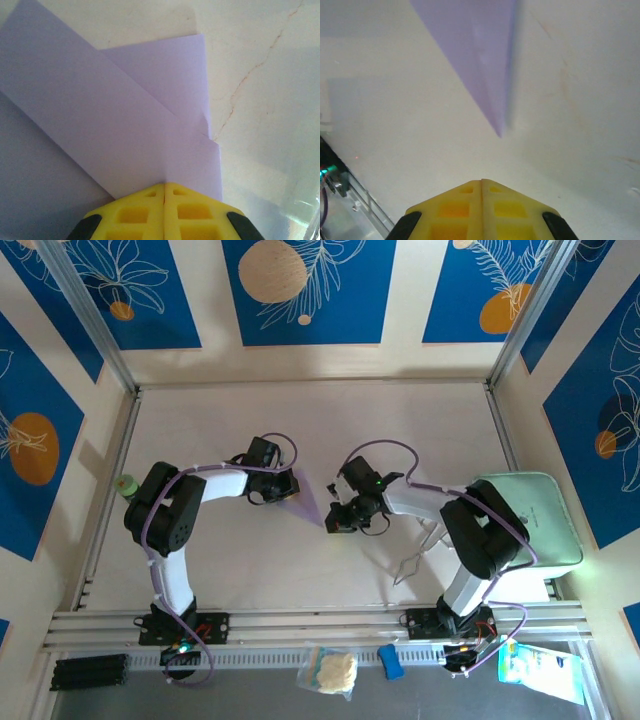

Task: Fold a paper plane with a square sheet of paper (pick it up from the middle)
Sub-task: Fourth fold the wing at the center of the table.

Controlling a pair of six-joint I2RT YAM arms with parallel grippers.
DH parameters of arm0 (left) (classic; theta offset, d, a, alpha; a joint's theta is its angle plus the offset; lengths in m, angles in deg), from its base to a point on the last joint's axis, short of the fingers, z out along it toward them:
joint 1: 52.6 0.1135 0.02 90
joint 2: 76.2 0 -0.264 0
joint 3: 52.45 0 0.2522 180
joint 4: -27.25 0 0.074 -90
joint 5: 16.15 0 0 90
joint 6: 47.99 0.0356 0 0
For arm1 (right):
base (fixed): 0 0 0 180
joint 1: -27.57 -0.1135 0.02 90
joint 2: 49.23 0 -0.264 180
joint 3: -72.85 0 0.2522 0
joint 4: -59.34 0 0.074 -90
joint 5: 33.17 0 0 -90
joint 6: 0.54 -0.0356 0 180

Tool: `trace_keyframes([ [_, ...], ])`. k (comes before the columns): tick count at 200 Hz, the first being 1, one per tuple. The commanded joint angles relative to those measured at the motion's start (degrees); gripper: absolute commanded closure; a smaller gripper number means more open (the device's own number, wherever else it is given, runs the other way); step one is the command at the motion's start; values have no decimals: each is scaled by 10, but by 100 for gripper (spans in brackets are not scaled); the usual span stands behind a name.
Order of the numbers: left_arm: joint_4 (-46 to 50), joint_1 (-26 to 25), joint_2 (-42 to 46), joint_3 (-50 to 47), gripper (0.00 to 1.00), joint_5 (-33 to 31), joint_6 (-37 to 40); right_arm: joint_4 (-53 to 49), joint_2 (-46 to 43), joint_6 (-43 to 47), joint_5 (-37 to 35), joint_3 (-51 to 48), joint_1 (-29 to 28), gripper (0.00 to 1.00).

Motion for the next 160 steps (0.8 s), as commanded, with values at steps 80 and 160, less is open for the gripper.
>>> trace_keyframes([
  [80,42,5,-8,-15,91,-22,17,-5,113,-18,-48,94,-20,100],
  [160,35,-13,60,5,85,21,61,-14,154,-25,-48,70,-13,100],
])
